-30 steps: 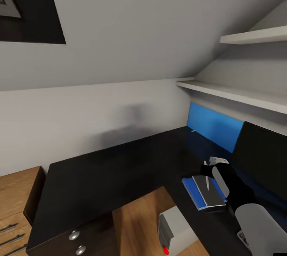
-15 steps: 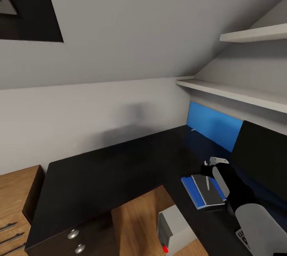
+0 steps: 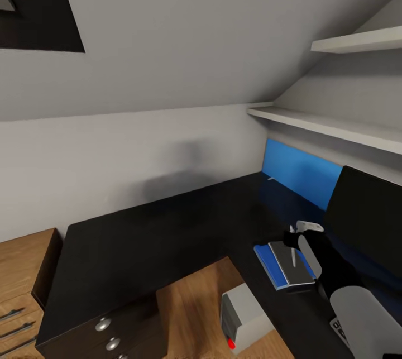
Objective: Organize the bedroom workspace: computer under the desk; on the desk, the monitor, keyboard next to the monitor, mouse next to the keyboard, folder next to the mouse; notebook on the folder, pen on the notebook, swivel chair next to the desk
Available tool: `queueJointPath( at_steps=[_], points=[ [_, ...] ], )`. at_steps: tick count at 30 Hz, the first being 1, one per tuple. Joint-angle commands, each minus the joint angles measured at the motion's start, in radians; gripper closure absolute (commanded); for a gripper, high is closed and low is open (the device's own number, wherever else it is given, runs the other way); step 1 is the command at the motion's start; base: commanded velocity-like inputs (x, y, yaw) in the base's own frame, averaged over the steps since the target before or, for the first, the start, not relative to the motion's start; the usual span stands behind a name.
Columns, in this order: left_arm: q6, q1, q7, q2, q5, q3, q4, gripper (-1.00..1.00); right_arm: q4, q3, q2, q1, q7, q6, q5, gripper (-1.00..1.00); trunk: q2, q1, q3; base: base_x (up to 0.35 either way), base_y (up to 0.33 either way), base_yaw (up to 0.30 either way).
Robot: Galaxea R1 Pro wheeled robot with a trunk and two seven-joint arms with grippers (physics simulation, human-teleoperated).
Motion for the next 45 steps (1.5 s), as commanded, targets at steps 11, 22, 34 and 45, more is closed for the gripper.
queueJointPath(
  at_steps=[11,22,34,45],
  points=[
    [0.004,-0.001,0.004,0.001,0.004,-0.005,-0.006,-1.00,0.024,0.001,0.000,-0.001,-0.019,-0.060,-0.010,1.00,-0.002,0.001,-0.019,0.000,0.000,0.000],
    [0.003,-0.001,0.006,0.001,0.006,-0.004,-0.045,-1.00,0.025,0.003,0.000,-0.001,-0.019,-0.084,-0.012,1.00,-0.037,0.020,-0.048,0.000,0.000,0.000],
    [0.003,-0.001,0.006,0.001,0.006,-0.004,-0.050,-1.00,0.025,0.003,-0.001,-0.001,-0.019,-0.140,-0.011,1.00,-0.121,0.066,-0.086,0.000,0.000,0.000],
    [0.003,-0.001,0.009,0.001,0.006,-0.004,-0.050,-1.00,0.025,0.003,-0.002,-0.001,-0.019,-0.142,-0.011,1.00,-0.198,0.108,-0.121,0.000,0.000,0.000]
  ],
)
